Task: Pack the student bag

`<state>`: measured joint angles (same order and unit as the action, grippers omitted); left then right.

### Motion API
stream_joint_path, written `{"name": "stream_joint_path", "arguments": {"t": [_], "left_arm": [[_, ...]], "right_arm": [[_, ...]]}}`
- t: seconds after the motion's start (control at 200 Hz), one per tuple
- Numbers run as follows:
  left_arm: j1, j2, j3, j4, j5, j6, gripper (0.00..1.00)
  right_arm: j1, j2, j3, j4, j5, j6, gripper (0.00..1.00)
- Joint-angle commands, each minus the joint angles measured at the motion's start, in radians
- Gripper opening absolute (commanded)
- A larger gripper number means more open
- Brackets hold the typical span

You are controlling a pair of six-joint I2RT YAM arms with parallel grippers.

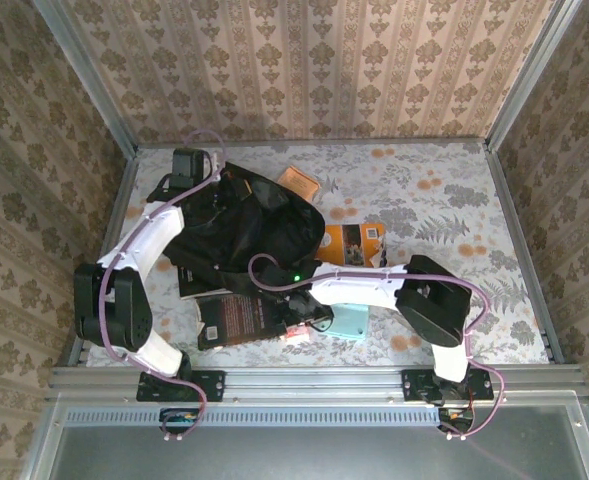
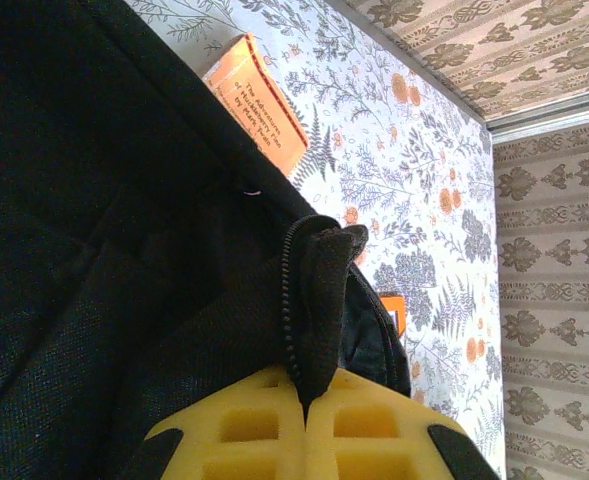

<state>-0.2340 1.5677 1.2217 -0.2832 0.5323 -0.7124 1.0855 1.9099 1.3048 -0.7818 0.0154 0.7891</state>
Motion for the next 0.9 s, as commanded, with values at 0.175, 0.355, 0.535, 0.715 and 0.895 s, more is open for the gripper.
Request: {"name": "stream_joint_path", "arguments": {"t": [0.175,0.355,0.535,0.715,0.895], "left_arm": [[0.002,0.031,-0.013,-0.011,0.016,-0.006,0.00],[0.003,0.030,-0.005,-0.025,0.004,0.008,0.00],[0.002,0.038,-0.003,-0.030,0.007,0.008,0.00],[0.003,0.037,0.014,-0.064,-0.007,0.036,0.00],[-0.013,0.009,0.100,-0.157,-0.030,0.111,0.00]], "right_arm": [[-0.001,0.033,0.012,0.016,0.018,0.008,0.76],[0.000,0.017,-0.015,0.030,0.019,0.001,0.63],[-0.005,-0.030,-0.044,0.048,0.042,-0.004,0.58],[-0.027,-0.146,-0.107,0.102,0.031,-0.016,0.56],[-0.072,-0.364,-0.223,0.238,0.000,-0.045,0.48]]}}
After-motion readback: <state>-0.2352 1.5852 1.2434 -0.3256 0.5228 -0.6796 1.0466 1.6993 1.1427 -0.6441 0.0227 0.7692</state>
